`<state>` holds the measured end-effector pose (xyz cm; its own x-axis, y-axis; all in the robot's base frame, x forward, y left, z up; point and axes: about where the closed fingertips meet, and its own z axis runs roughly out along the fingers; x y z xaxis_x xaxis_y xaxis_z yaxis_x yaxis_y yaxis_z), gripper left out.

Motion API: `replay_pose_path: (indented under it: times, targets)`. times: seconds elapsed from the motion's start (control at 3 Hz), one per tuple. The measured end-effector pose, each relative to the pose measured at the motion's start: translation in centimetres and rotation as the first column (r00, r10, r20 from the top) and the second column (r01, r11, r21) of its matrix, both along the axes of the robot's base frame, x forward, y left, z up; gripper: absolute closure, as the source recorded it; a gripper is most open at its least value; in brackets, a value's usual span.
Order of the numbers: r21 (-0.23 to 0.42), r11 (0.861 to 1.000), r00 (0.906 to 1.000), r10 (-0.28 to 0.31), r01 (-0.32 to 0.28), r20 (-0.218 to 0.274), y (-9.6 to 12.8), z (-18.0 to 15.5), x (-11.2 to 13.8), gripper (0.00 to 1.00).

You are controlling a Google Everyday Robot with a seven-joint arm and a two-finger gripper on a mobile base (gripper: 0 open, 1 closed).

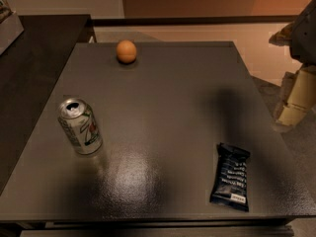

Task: Move rxbar blueberry near orange

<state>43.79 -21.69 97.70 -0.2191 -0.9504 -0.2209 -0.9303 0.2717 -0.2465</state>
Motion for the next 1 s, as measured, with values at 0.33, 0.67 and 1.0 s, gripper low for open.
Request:
replay_pose_path:
  times: [0.33,0.67,1.0]
  targets:
    - [0.055,0.998,0.9997,-0.012,0.013,-0.02,-0.7,-1.5,-1.1,0.0]
    - [0.133,0.991,0.9985,-0.014,0.021,-0.053,-0.9,-3.5,-3.3,0.0]
    - [0.207,0.978,0.9975,0.005,0.01,-0.07,-0.1,-5.7,-5.5,0.0]
